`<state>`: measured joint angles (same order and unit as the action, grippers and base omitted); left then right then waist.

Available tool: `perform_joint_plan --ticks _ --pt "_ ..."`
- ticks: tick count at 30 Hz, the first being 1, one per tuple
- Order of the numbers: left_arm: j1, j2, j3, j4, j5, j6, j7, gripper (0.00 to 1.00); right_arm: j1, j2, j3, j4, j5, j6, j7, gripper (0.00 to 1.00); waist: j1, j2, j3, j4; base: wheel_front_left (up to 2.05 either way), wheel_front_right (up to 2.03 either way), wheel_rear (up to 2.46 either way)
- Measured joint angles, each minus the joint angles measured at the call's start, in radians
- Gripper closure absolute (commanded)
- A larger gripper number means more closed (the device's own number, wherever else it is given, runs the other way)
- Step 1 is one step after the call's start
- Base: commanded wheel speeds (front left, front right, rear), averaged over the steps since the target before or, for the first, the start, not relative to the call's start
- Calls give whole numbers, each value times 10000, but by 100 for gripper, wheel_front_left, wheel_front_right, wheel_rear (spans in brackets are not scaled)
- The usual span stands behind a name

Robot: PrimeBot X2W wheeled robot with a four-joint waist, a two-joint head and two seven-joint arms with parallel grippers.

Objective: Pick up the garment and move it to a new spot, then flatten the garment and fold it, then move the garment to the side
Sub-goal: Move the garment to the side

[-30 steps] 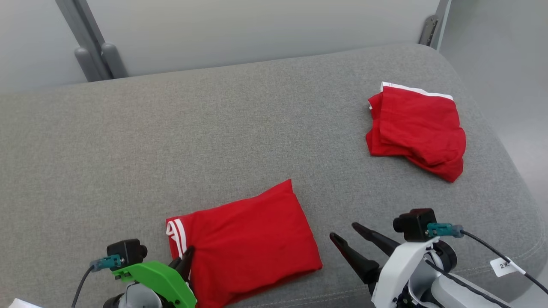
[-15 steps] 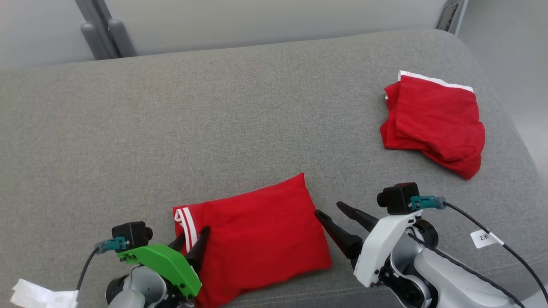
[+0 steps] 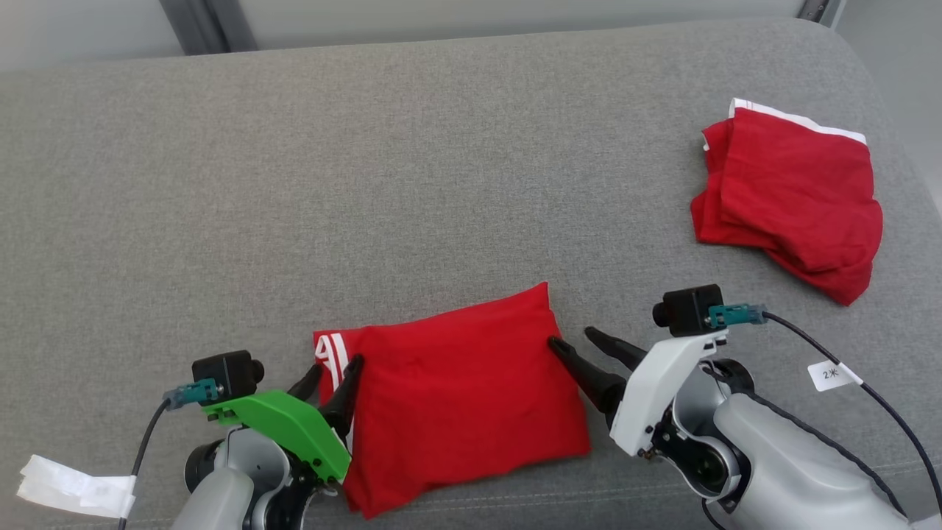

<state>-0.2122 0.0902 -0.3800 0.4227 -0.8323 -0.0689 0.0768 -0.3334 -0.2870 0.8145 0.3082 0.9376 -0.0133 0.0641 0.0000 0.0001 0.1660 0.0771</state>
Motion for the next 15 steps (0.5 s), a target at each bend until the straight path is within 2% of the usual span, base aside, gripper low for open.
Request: perform_joint_plan --ticks 6,15 --pt "-113 -21 17 180 13 -2 -178 0 -131 288 -61 407 477 339 257 0 0 0 123 155 0 0 0" --pt "-153 -82 -21 263 13 -15 -359 0 -288 332 -104 999 673 571 441 0 0 0 179 265 0 0 0"
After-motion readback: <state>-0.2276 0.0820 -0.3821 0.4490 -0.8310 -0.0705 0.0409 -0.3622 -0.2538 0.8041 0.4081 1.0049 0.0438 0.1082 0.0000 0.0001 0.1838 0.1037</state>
